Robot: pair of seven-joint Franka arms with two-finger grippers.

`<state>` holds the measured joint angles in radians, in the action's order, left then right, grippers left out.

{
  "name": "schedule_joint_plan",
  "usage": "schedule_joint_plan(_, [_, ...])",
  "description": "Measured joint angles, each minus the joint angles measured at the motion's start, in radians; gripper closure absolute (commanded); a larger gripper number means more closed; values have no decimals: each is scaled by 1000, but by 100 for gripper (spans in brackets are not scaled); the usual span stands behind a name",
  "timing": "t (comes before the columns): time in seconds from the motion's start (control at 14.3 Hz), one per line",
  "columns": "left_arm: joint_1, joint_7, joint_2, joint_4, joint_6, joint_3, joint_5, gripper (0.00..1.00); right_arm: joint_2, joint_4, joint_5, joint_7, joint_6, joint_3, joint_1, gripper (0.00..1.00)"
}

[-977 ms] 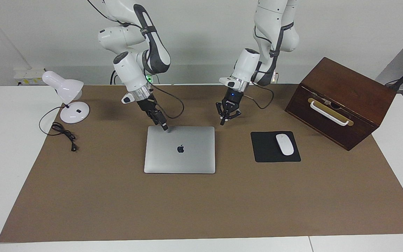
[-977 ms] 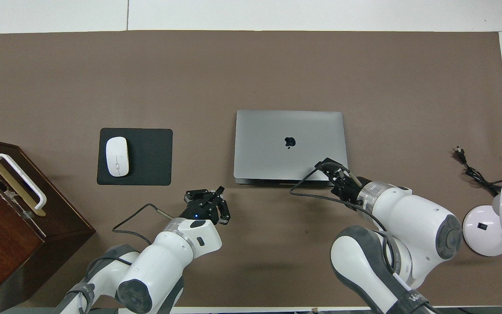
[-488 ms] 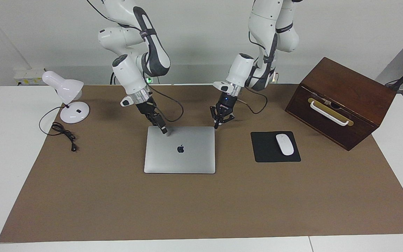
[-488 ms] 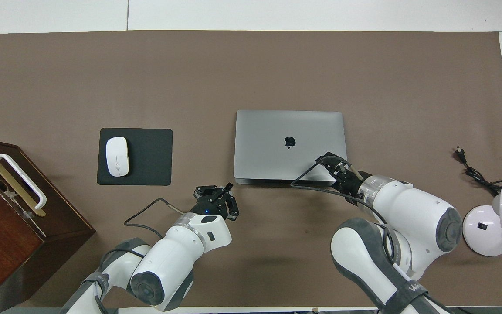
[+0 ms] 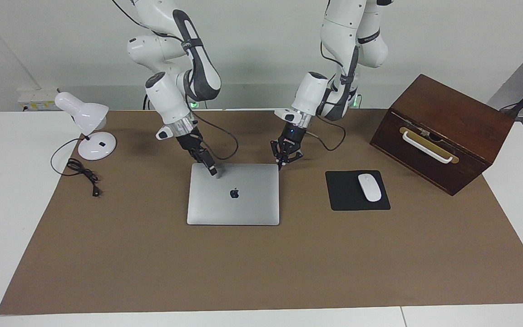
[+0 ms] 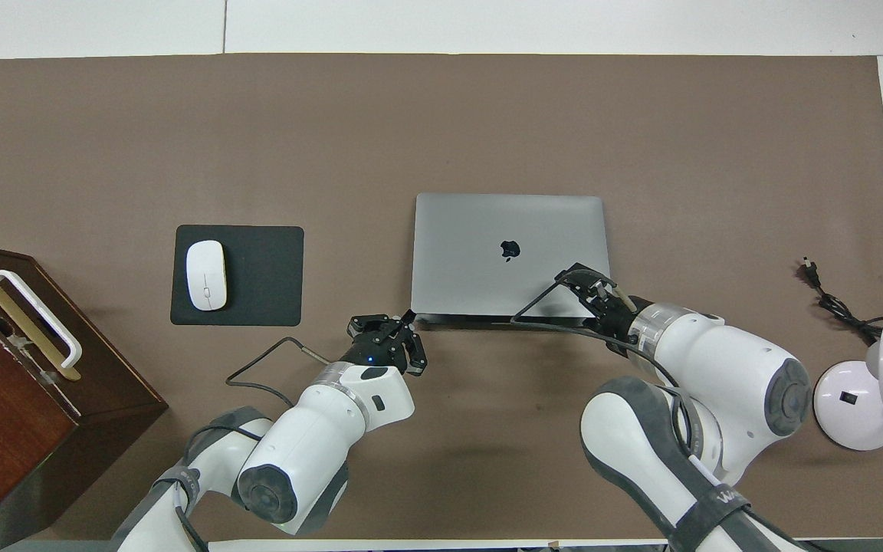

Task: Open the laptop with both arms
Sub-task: 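Lift the lid upward with the right gripper while the left gripper holds the base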

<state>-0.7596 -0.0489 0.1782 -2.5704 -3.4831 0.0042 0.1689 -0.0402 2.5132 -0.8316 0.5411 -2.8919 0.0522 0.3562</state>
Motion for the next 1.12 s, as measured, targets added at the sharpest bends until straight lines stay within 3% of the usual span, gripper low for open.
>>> schedule_joint_plan(0.49, [0,-8,87,73,-4,0,-1,100,33,-41,0,0,0,0,0,0])
schedule_joint_plan(1.12, [0,-15,93,80,-6,1,-11,100,62,-112,-30,0,0,1,1,0])
